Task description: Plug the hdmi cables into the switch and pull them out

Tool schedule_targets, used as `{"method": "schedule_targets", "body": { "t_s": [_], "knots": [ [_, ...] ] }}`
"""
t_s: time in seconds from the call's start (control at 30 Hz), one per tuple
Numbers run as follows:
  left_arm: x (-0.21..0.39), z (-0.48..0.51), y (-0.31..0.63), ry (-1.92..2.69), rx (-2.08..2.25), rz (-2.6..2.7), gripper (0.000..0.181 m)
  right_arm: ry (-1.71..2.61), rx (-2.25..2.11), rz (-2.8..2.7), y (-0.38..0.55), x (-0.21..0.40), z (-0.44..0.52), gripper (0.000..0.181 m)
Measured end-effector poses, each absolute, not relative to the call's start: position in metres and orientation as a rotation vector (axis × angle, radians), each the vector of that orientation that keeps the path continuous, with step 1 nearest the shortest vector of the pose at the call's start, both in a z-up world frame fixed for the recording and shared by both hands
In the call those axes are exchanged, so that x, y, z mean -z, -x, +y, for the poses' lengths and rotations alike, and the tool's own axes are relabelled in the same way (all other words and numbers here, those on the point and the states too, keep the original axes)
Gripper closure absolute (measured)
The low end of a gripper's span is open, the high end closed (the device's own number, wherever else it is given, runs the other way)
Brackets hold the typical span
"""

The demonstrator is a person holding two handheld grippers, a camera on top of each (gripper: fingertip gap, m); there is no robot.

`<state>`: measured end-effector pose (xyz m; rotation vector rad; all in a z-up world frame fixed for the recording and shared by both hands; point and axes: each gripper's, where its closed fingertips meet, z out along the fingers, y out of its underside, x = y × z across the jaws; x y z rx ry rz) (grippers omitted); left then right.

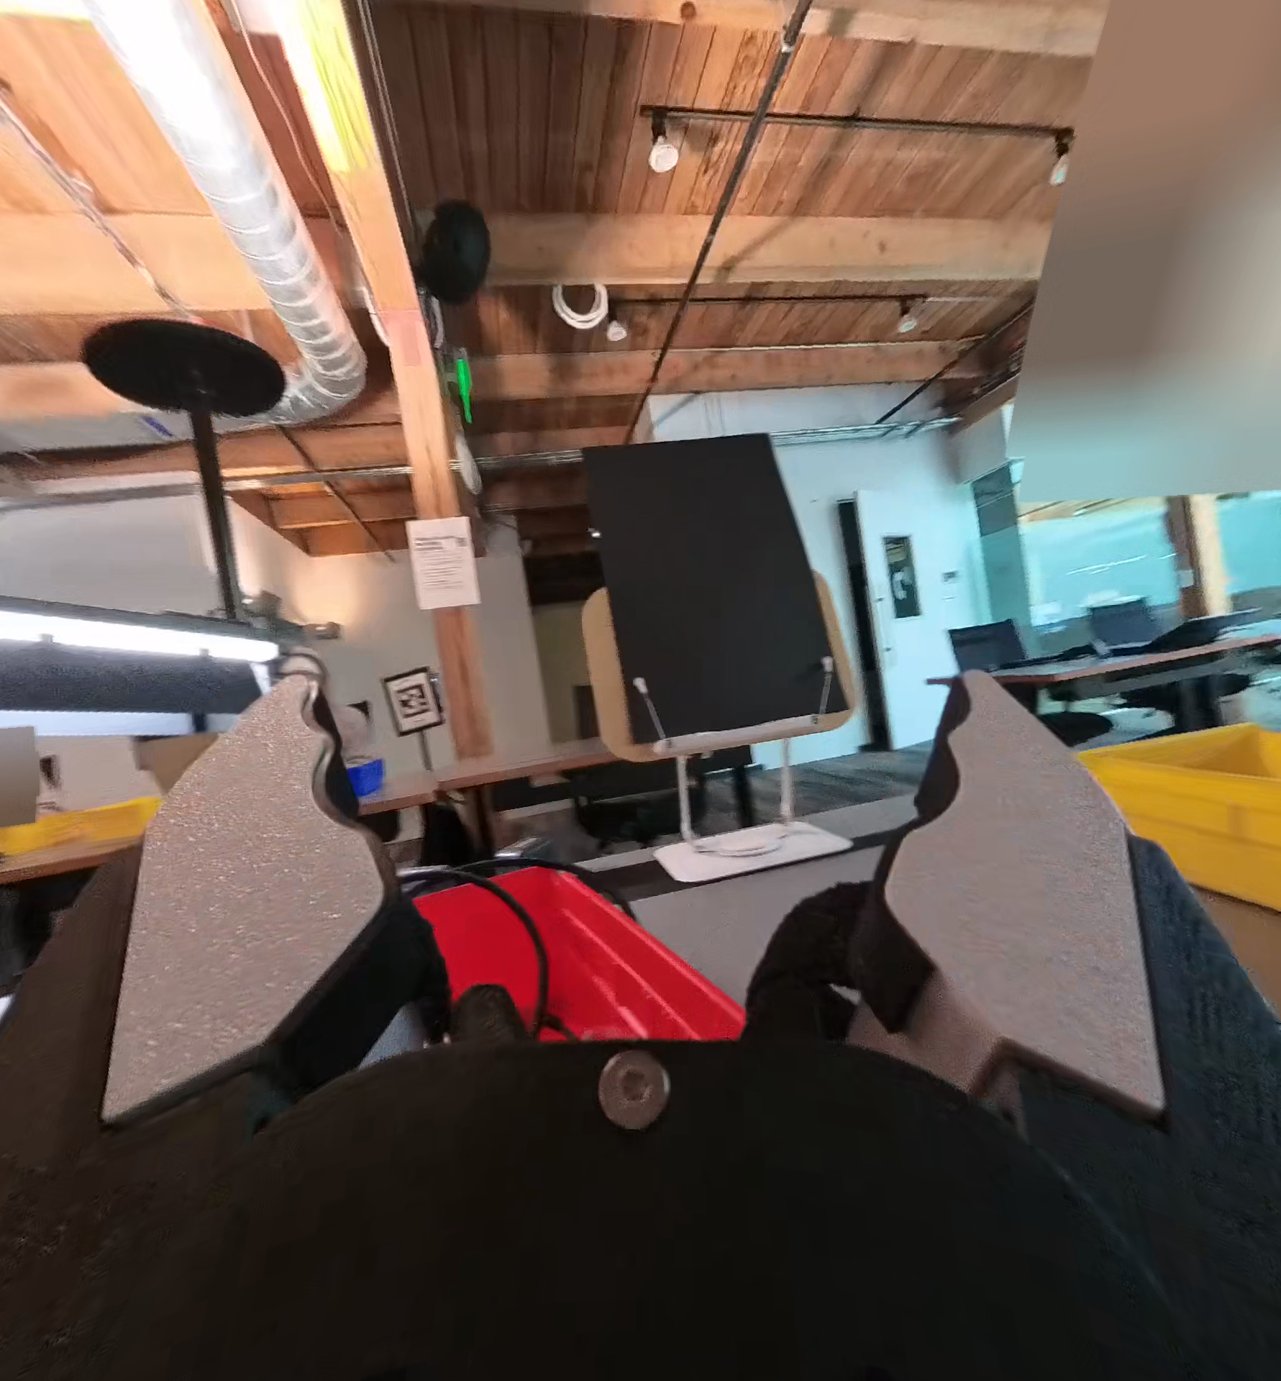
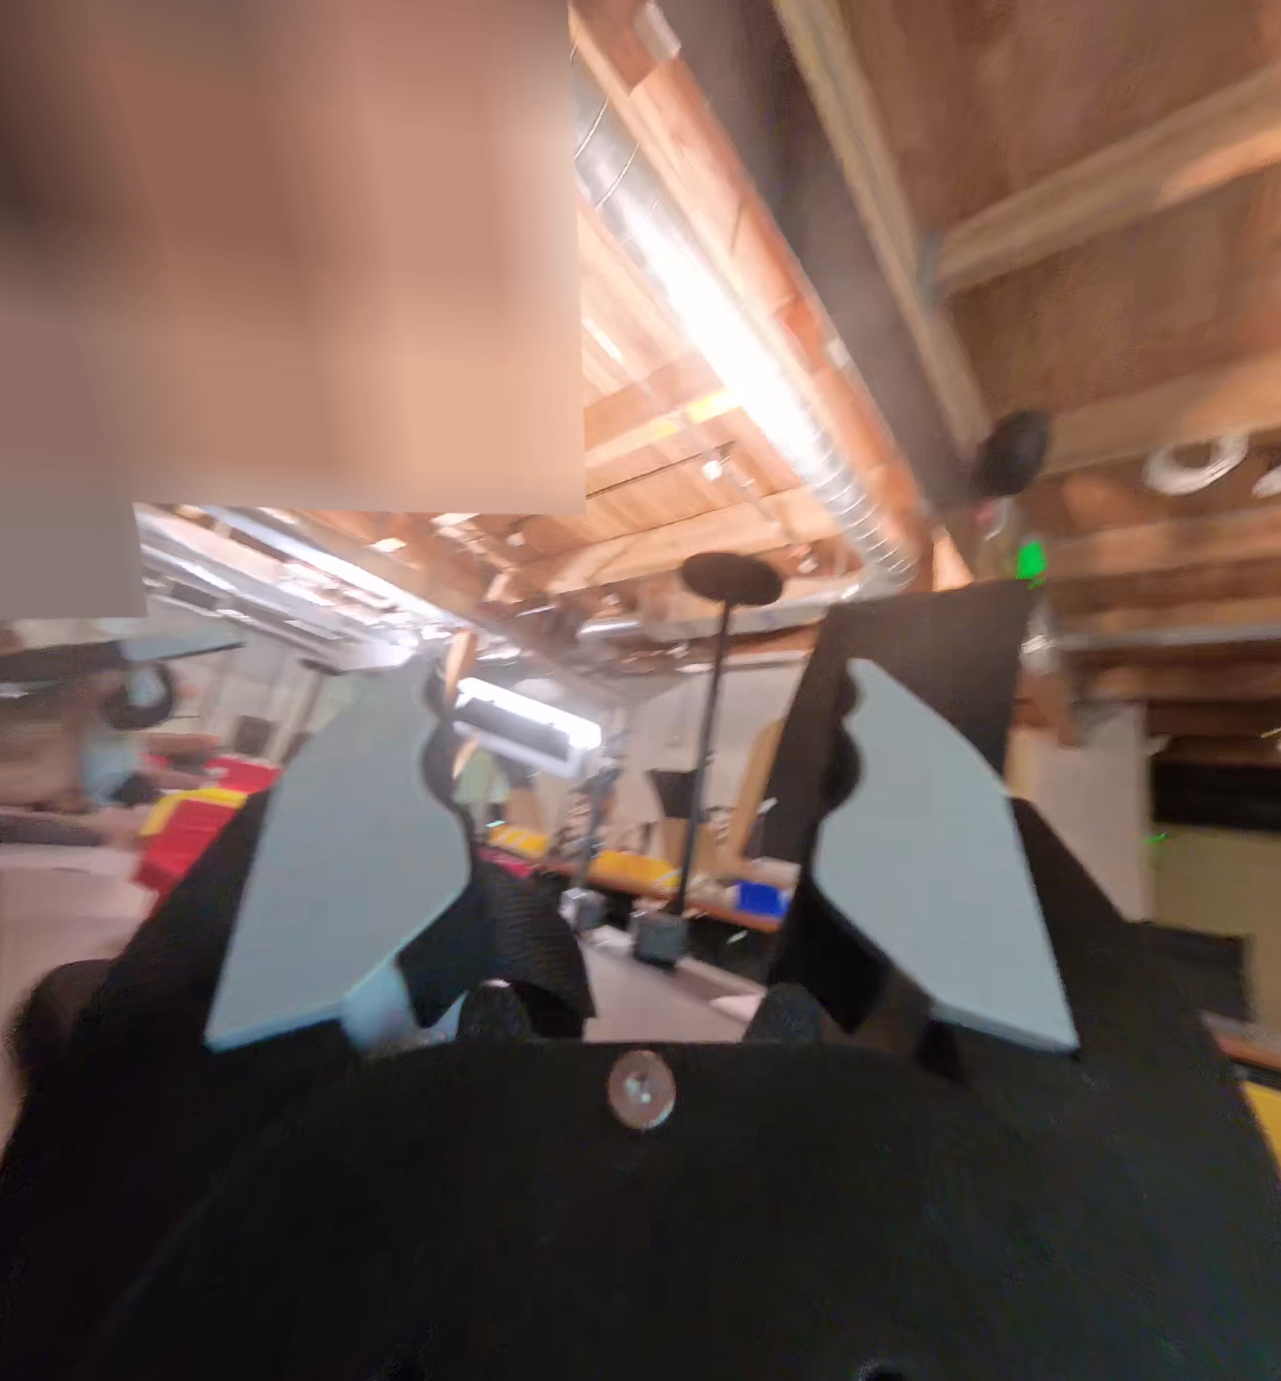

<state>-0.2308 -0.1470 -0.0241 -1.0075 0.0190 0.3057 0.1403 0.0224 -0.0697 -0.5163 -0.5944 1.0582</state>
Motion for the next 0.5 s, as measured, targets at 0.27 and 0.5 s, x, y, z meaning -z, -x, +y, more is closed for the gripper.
{"method": "schedule_targets", "body": {
  "t_s": [0.27,0.5],
  "knots": [
    [0.036,-0.156,0.218,0.984,-0.123,0.084,0.161,0.590,-1.204,-0.745,-0.111,0.087,0.007,0.176],
    [0.136,-0.106,0.296,1.723,-0.839,-0.241,0.038,0.624,-1.229,-0.895,-0.078,0.103,-0.005,0.076]
  ]
}}
